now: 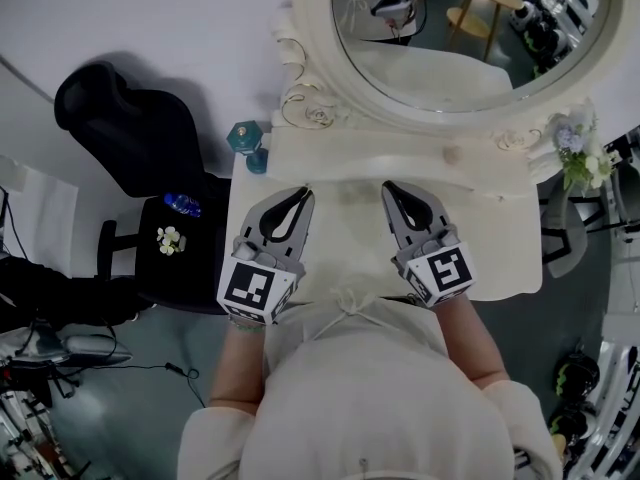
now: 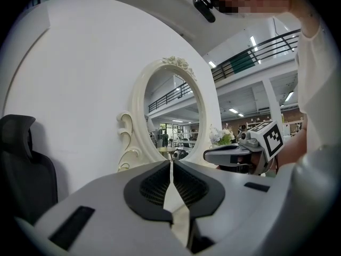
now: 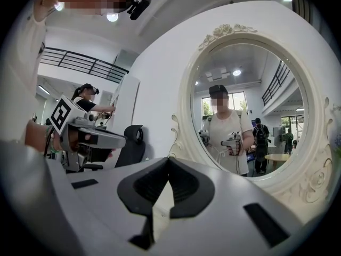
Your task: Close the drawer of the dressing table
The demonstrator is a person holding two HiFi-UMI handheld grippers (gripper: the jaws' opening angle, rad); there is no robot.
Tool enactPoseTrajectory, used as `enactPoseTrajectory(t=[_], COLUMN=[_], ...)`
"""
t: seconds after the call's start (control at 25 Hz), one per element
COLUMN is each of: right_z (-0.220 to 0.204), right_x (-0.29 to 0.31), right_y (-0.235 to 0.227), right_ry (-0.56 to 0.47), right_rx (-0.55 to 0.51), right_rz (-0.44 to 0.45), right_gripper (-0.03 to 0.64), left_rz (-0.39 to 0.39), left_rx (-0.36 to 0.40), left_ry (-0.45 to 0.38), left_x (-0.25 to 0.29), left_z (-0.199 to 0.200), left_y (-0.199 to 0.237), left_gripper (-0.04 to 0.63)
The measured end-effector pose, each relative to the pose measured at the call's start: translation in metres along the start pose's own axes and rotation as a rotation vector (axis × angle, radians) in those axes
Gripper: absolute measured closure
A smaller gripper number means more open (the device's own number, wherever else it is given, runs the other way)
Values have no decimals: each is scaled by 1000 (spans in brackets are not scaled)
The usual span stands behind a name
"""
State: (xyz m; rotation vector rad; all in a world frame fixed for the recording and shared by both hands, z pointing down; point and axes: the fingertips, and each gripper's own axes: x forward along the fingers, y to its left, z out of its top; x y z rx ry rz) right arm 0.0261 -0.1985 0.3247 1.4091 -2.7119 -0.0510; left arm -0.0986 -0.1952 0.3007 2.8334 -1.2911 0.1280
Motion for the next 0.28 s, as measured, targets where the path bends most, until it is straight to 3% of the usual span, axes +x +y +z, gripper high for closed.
enactPoseTrajectory(t=[0.28], right_z=[-1], right_x=[3], right_y=[-8], right_ry=[4], right_rx=[-2], right_rz=[-4], right_gripper=[615], left_rz=[-6], left_rx=[-26], left_ry=[-31], left_x=[1], left_z=[3], left_y=[5], left_gripper=[563])
